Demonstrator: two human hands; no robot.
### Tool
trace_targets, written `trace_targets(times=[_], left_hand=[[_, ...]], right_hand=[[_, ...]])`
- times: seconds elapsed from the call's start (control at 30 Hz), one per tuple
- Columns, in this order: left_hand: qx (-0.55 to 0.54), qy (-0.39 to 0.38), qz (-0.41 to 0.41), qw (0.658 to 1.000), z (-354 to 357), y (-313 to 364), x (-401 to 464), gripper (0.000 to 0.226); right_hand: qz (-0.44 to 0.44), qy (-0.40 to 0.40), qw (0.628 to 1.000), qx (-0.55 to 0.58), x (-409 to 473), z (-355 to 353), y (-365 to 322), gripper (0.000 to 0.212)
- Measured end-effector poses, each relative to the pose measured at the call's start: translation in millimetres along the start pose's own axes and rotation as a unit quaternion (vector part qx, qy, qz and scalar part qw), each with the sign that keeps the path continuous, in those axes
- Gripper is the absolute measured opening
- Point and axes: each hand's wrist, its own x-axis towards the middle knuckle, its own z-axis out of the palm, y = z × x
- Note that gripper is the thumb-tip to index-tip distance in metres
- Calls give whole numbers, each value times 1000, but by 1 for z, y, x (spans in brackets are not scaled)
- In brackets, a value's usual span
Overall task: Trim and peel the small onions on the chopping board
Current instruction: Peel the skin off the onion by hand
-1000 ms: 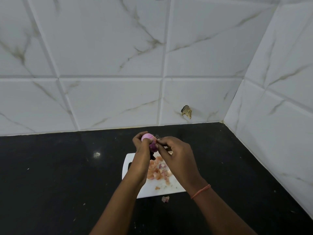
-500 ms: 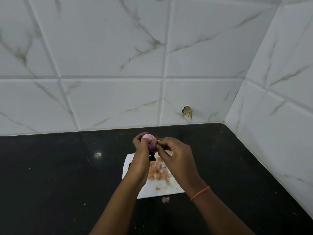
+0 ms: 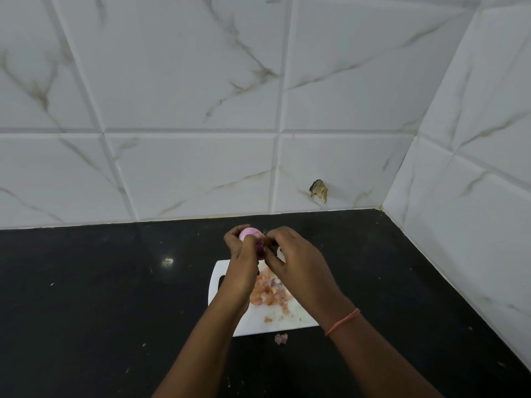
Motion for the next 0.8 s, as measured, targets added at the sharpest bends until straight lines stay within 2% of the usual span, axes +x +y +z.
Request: trace_targets(times=[0.17,0.37,0.5,0.6,0.73,0.8], left_hand=[[13,-8,-7,1000,0,-4,1,27],[5,-21,-37,999,-2,0,1,28],[-22,-30,-56,998,-3,0,0,32],[-80,-45,-81,992,-5,2,-1,42],[-188,-76,-126,971,-7,4,1,37],[-217,-84,-138,963,-7,4,2,40]], right_hand=[[8,-48,999,-24,4,-5,-1,19],[8,-63,997,-50,8,-8,-1,24],[10,-29,999,-29,6,-7,5,22],[26,-9,1000,-13,4,-7,14,8],[68,64,993,68,2,-7,25,14],[57,104,988,100,1,-7,27,19]])
